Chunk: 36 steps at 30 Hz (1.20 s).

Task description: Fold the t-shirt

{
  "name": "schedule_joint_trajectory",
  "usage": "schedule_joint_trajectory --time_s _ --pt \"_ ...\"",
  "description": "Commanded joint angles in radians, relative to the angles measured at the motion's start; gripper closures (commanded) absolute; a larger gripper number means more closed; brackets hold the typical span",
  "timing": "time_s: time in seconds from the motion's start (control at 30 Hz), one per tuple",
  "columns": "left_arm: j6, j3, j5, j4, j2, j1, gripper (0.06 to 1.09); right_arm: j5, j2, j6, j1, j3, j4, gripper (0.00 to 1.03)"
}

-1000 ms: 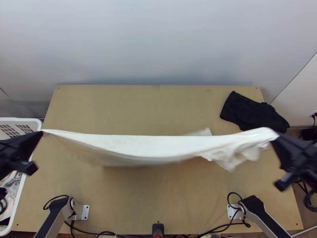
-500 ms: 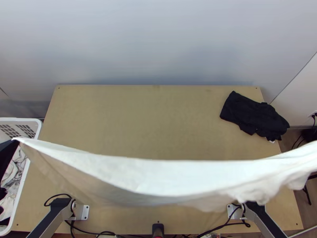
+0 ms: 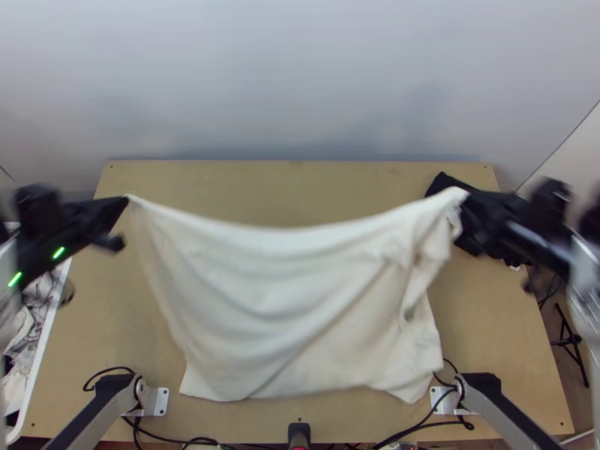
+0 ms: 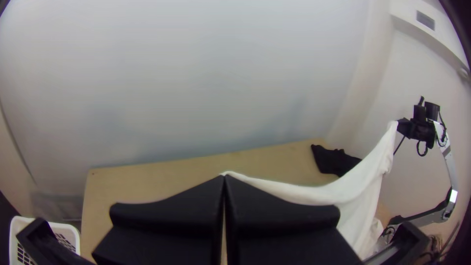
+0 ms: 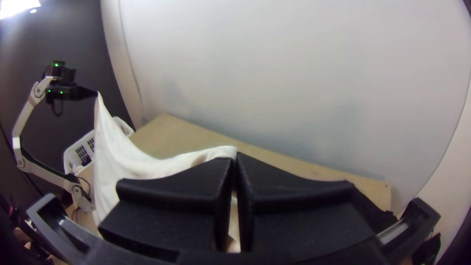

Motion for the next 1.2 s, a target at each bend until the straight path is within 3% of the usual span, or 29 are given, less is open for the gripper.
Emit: schedule_joint_trajectory --time_s 0.0,0.13,0.2,0.33,0.5,0.63,0.77,0.93,1.17 --pt "0.048 -0.240 0.028 0.284 0.306 0.090 1.04 0.005 0.420 -0.220 -0.113 -0.116 0.083 1.00" --pt "0.047 -0.168 0.004 0.368 0.579 0.072 1.04 0.072 0.715 -0.263 -0.119 0.051 0.063 1.00" --pt "0.045 -0.101 -0.002 0.357 0.701 0.055 1.04 0.092 0.888 -0.312 -0.107 0.236 -0.103 1.00" --pt "0.053 0.053 -0.033 0.259 0.859 -0.019 1.04 0.098 1.162 -0.321 -0.082 0.594 -0.302 1.00" --pt "0.039 0.226 -0.114 0.209 0.985 -0.080 1.04 0.109 1.377 -0.283 -0.056 0.957 -0.348 1.00" --pt "-0.042 0.405 -0.193 0.184 1.108 -0.053 1.04 0.173 1.403 -0.279 -0.028 0.976 -0.244 1.00" --pt "-0.049 0.507 -0.194 0.101 1.175 -0.046 1.05 0.206 1.423 -0.273 0.004 0.957 -0.252 1.00" --pt "-0.018 0.464 -0.194 -0.002 1.154 -0.088 1.04 0.226 1.419 -0.290 0.008 0.902 -0.337 1.00" --pt "-0.004 0.247 -0.194 0.005 0.977 -0.143 1.05 0.223 1.313 -0.287 0.007 0.781 -0.405 1.00"
